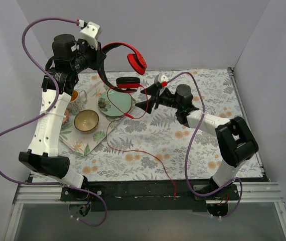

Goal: Wrap the headphones

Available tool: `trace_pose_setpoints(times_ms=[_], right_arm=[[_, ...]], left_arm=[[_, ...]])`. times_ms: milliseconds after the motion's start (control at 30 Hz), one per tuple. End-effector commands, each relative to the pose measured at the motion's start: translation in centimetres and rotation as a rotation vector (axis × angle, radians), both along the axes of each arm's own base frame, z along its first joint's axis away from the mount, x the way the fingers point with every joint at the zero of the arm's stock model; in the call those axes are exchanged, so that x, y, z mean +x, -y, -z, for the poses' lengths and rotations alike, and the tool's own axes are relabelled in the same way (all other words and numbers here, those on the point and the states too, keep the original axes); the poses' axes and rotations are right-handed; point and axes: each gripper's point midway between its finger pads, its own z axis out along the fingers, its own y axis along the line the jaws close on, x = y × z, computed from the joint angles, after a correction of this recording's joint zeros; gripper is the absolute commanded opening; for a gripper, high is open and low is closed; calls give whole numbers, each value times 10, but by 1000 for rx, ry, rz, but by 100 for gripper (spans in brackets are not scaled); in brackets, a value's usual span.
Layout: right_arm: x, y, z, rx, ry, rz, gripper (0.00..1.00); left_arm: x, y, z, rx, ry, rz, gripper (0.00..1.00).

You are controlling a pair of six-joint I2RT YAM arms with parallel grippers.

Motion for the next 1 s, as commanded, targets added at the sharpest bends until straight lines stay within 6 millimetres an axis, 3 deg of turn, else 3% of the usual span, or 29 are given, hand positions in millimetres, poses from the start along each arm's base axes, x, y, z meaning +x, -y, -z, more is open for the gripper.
trace_pose_setpoints(times_ms=[0, 33, 200, 367, 433, 500, 533, 567, 700, 767, 800, 833, 867, 933, 967], right_arm=[[-14, -18, -59, 165, 112, -117, 83], [-20, -20, -63, 188, 134, -153, 84], [-41, -29, -47, 202, 96, -280, 82], [-45, -29, -38, 186, 92, -280, 83], [-41, -39, -46, 209, 81, -266, 83], [-41, -53, -40, 215, 48, -272, 82], [-38, -60, -47, 230, 54, -268, 82], [-35, -67, -41, 229, 33, -267, 81], [-38, -93, -47, 271, 16, -307, 77], [-38, -101, -51, 295, 0, -327, 64], [-37, -103, -52, 303, -8, -321, 52], [-34, -103, -54, 313, -10, -311, 26], [-32, -100, -54, 317, -17, -292, 15], [-19, -90, -55, 337, -24, -215, 1], [-17, -83, -53, 339, -33, -189, 1]], left_arm=[[-23, 1, -26, -44, 32, 27, 0], [-23, 1, -26, -43, 34, 27, 0], [-21, -1, -28, -37, 38, 15, 0], [-22, 0, -31, -40, 47, 18, 0], [-22, 2, -32, -50, 43, 25, 0], [-24, 3, -35, -57, 46, 36, 0], [-24, 4, -34, -59, 42, 37, 0], [-25, 4, -34, -62, 40, 40, 0], [-28, 5, -35, -68, 39, 48, 0], [-29, 6, -35, -70, 35, 51, 0], [-29, 6, -34, -72, 33, 54, 0], [-31, 7, -35, -73, 33, 61, 0], [-31, 8, -34, -73, 28, 66, 0], [-35, 10, -33, -73, 19, 81, 0], [-37, 10, -33, -74, 19, 85, 0]])
